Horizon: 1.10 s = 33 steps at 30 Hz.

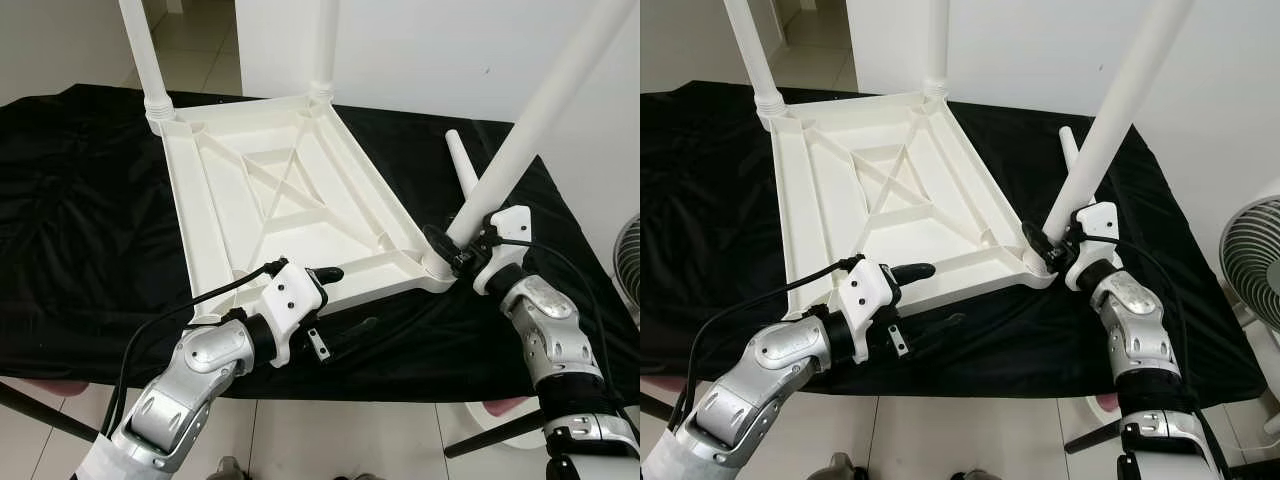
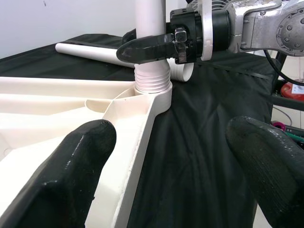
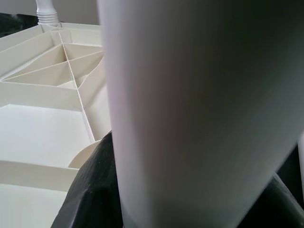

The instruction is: Building children table

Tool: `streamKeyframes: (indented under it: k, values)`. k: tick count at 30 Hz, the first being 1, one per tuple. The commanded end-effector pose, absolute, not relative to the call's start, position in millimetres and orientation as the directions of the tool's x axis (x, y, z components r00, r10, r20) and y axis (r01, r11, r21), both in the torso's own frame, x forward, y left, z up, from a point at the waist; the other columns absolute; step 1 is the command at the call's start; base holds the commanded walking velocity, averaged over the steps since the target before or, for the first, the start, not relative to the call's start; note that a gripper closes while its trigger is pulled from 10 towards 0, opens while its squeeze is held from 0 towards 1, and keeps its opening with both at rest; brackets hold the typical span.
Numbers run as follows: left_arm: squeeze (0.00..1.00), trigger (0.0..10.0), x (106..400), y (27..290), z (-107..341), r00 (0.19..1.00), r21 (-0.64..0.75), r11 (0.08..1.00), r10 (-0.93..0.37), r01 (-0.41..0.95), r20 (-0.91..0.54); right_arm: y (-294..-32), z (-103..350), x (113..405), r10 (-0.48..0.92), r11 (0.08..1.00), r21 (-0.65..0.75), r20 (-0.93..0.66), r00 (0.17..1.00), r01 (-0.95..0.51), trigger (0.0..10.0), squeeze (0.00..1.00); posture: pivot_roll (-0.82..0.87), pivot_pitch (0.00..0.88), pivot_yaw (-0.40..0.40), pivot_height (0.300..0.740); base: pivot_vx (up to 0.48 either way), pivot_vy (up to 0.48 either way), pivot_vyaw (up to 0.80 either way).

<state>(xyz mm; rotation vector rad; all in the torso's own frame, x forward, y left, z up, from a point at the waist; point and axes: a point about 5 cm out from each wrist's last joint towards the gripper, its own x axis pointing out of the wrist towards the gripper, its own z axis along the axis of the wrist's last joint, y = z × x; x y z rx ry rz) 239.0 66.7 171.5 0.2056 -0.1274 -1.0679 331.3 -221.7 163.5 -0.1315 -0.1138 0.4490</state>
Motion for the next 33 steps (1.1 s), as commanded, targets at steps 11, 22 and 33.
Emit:
streamKeyframes:
  k: [11, 22, 33]
  values:
    - [0.0, 10.0, 236, 68, 171, 0.47, 0.229, 0.455, -0.883, 0.86, -0.011, -223, 143, 333, 0.351, 0.932, -0.104, 0.01, 0.936, -0.348, 10.0, 0.0, 0.11, 0.093, -0.037, 0.74, 0.0, 0.0, 0.0]
    - [0.0, 10.0, 234, 68, 171, 0.463, 0.225, 0.449, -0.886, 0.865, -0.012, -223, 139, 335, 0.321, 0.947, -0.032, 0.004, 0.947, -0.32, 10.0, 0.0, 0.11, 0.1, -0.03, 0.74, 0.0, 0.0, 0.0]
    - [0.0, 10.0, 233, 68, 171, 0.465, 0.222, 0.45, -0.885, 0.865, -0.015, -218, 136, 335, 0.308, 0.951, 0.004, 0.005, 0.951, -0.308, 10.0, 0.0, 0.12, 0.102, -0.03, 0.74, 0.0, 0.0, 0.0]
